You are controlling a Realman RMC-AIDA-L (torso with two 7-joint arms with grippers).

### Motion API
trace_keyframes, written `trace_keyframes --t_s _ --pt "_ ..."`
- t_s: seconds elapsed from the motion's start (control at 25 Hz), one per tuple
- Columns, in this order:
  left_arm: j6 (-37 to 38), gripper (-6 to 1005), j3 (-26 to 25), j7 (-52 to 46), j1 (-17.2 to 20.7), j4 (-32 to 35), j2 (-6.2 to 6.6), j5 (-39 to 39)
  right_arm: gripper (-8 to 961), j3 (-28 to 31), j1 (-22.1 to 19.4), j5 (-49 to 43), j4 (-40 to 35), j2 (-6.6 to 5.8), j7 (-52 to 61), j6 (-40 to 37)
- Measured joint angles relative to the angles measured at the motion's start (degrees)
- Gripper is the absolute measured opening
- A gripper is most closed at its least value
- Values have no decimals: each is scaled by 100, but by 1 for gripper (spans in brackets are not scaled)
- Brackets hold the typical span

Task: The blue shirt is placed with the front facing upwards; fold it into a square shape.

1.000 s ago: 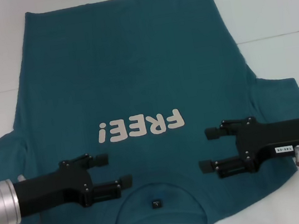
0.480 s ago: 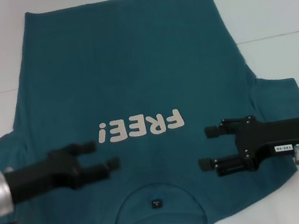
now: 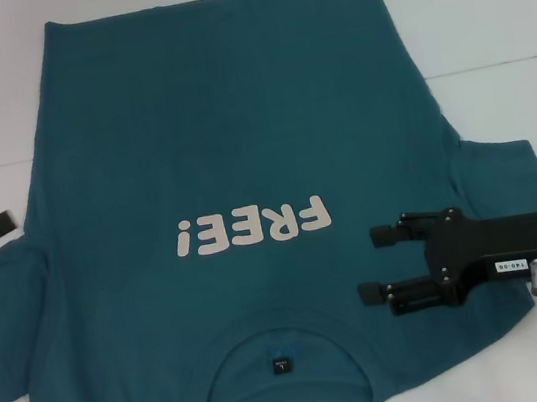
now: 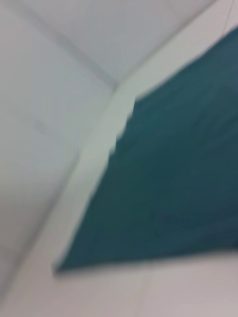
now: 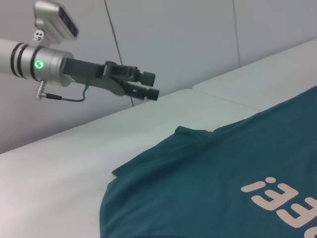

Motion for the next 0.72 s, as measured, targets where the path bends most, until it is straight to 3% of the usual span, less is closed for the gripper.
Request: trace_keyframes --t_s 0.12,0.4,0.72 --pt "-363 882 -60 -727 -76 64 91 526 914 0 -1 5 17 0 -17 13" --pt "-579 875 -65 -1487 -260 73 132 1670 915 -4 -6 7 15 -24 -14 15" --pt "-597 867 -70 -1609 -229 27 129 2207 914 -3 -22 7 -23 -34 -14 13"
